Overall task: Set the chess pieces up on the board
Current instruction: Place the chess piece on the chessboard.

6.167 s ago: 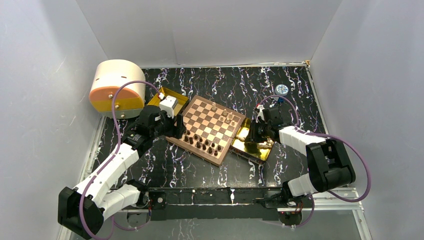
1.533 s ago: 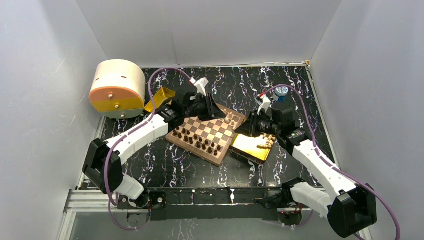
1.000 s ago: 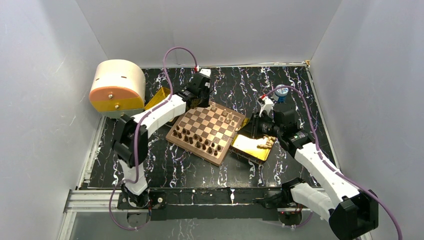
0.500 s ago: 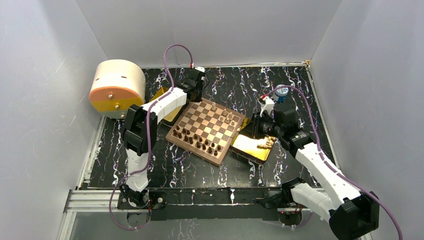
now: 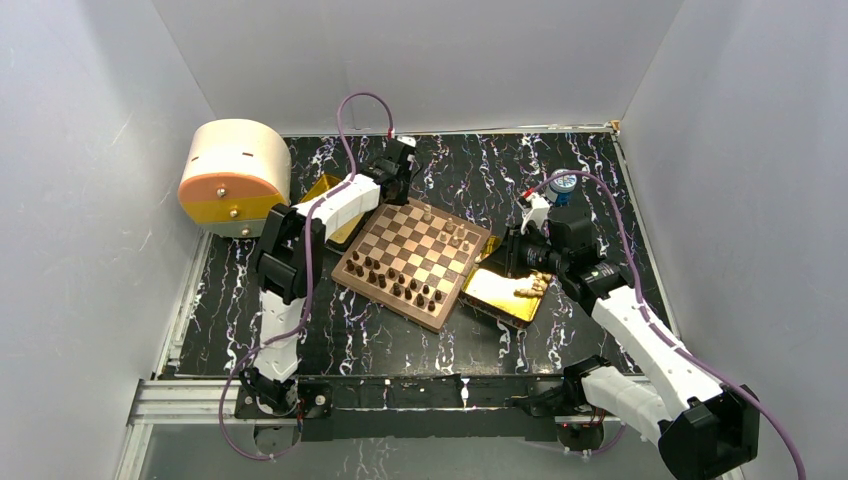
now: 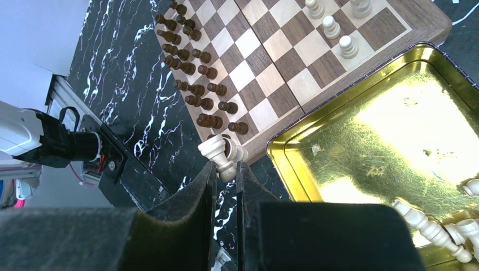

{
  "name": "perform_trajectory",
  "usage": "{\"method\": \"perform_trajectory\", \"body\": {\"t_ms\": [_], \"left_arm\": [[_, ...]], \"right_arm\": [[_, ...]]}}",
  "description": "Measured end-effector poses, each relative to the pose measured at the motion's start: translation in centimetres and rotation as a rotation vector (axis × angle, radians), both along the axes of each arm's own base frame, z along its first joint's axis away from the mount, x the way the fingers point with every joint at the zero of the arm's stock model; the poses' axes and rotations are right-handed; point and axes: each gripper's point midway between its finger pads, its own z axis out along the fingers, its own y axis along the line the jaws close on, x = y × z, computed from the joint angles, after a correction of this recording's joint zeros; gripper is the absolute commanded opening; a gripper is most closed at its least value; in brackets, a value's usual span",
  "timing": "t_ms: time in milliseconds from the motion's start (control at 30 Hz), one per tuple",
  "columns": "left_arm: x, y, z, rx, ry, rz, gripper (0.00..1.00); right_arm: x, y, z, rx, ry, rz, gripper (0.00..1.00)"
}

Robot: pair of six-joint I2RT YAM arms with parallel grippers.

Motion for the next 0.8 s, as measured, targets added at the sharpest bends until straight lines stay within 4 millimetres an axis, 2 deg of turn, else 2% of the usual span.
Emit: {"method": "perform_trajectory", "body": {"t_ms": [100, 667, 800], "left_arm": [[-0.1, 0.1, -0.9, 0.012, 0.017, -0.003, 0.15], [0.6, 0.4, -0.7, 0.005, -0.002, 0.002, 0.19], [0.6, 0.3, -1.6, 0.01, 0.013, -0.004, 0.21]], "right_arm": [[-0.1, 0.0, 0.1, 0.0, -0.005, 0.001, 0.0], [0.0, -0.2, 0.3, -0.002, -0.018, -0.004, 0.0], [0.0, -0.2, 0.3, -0.006, -0.021, -0.009, 0.0]]}}
